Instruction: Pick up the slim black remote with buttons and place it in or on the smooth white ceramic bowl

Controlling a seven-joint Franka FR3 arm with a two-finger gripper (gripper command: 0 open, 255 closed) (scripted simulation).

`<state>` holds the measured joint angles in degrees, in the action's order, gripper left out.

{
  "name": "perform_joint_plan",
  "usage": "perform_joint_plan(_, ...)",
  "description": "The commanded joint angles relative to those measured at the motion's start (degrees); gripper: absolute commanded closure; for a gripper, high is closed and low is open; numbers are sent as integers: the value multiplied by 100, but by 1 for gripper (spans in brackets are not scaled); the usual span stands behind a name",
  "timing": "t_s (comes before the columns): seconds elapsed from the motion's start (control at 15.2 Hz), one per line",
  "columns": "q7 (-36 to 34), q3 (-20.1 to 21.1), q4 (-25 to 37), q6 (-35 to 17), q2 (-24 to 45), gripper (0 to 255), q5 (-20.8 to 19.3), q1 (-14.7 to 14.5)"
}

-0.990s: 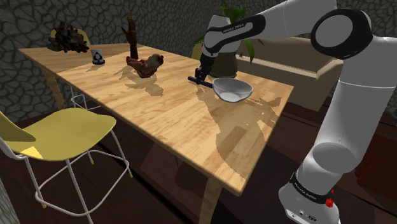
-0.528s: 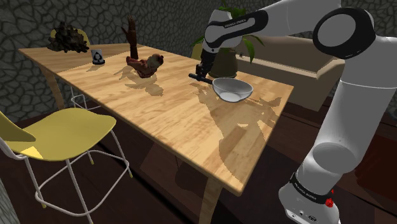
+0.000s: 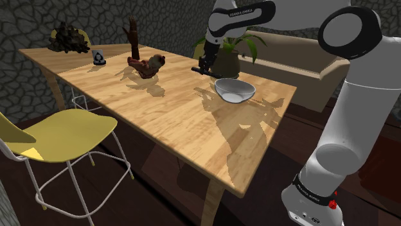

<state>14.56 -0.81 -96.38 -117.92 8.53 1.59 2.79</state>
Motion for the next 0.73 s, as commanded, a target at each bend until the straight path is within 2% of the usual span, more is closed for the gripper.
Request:
perform_joint_plan(0.0,-2,-1,153,161,-6,255,-2,1)
perform_joint_plan(0.66,-20,-3,991,948,44,255,-8,4)
